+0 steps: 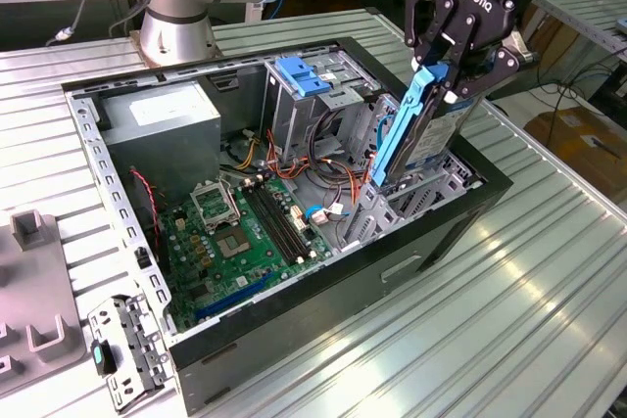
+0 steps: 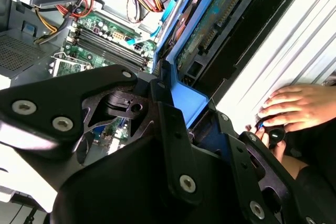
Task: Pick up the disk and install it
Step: 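Insert the disk into the insertion slot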
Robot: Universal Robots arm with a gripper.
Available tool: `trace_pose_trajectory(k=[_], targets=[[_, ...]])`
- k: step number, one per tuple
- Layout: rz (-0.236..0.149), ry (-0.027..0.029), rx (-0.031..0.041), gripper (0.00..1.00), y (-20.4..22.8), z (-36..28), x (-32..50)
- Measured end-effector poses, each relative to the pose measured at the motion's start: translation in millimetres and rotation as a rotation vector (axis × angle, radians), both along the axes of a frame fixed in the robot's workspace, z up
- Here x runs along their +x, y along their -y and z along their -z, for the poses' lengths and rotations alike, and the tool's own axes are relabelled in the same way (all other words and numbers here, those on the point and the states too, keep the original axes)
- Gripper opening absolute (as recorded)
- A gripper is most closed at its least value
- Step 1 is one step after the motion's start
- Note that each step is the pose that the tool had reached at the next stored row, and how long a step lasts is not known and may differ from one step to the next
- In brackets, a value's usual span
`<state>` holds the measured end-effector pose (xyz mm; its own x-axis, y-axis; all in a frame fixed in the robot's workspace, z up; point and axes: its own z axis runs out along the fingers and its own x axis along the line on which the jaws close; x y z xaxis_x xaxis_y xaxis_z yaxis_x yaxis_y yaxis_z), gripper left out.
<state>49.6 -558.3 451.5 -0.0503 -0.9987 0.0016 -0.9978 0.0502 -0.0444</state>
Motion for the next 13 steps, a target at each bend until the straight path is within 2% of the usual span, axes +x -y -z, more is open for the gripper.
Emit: trace_pose_trajectory(k=[6, 13], targets=[[-0.012, 0.0001, 0.0, 0.37, 1.6, 1.9, -3.8], [-0.017, -0.0003, -0.0006, 0.37, 1.6, 6.7, -3.9]])
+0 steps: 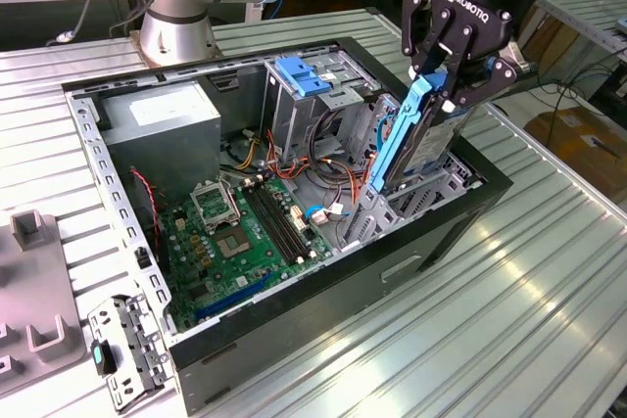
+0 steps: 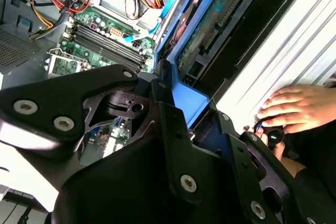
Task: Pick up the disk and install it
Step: 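Insert the disk into the insertion slot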
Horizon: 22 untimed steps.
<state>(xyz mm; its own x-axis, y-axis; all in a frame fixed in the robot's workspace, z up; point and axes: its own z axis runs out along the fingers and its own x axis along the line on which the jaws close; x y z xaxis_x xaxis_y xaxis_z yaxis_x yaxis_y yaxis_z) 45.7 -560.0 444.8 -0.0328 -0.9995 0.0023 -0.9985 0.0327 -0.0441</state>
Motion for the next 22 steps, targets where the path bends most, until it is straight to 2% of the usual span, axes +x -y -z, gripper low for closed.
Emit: trace_pose_trajectory(k=[2, 14, 16, 22], targets=[[0.0, -0.0009, 0.0005, 0.37, 0.1, 2.5, 0.9], [0.0, -0.001, 0.0006, 0.38, 0.0, 2.7, 0.9], [0.0, -0.001, 0.0007, 0.51, 0.0, 3.5, 0.9], [0.0, -0.001, 0.0006, 0.51, 0.0, 14.2, 0.9]])
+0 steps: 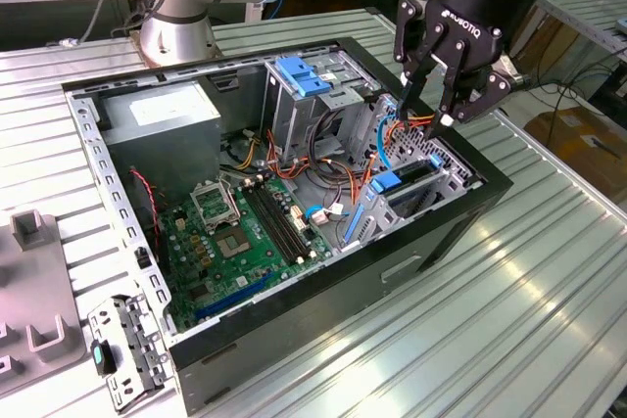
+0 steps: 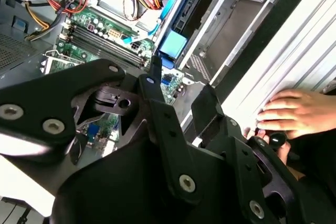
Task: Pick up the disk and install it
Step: 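Insert the disk into the insertion slot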
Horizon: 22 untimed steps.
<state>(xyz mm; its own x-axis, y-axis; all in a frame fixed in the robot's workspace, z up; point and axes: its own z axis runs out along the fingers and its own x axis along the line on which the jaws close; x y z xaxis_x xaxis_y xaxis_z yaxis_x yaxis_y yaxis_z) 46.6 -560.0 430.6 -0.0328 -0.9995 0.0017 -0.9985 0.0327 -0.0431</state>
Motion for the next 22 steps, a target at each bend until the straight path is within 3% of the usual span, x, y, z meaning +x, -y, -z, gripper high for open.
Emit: trace_pose_trajectory(k=[2, 3, 6, 11, 17, 22], targets=[[0.0, 0.0001, 0.0001, 0.49, 0.0, 3.9, 0.0], [0.0, 0.0001, 0.0, 0.42, 0.0, 6.0, 0.0], [0.0, 0.0001, 0.0001, 0.36, 0.0, 12.6, 0.0], [0.0, 0.0001, 0.0001, 0.12, 0.5, 22.0, 0.0], [0.0, 0.0001, 0.0, 0.11, 1.0, 34.0, 2.6], [0.0, -0.0002, 0.0, 0.11, 1.0, 45.6, 12.2]])
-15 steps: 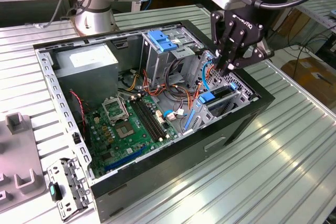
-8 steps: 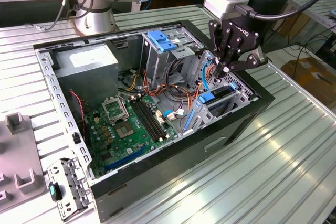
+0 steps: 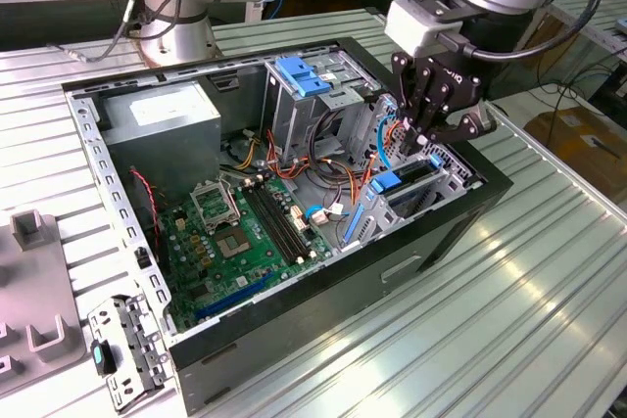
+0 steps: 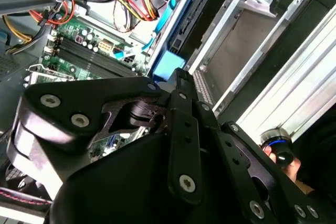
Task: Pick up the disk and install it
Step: 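Insert the disk into the insertion slot, then insert the first disk wire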
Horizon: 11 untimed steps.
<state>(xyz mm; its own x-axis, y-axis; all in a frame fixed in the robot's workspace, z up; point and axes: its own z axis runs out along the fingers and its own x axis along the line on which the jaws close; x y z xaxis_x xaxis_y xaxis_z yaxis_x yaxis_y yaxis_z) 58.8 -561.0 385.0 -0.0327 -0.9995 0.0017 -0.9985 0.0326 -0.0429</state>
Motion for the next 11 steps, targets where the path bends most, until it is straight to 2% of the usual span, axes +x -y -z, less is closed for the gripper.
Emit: trace_pose_trajectory(k=[1, 11], targets=[[0.0, 0.0, 0.0005, 0.11, 0.0, 1.9, 0.0], [0.0, -0.0001, 0.0002, 0.11, 0.0, 2.3, 0.0]])
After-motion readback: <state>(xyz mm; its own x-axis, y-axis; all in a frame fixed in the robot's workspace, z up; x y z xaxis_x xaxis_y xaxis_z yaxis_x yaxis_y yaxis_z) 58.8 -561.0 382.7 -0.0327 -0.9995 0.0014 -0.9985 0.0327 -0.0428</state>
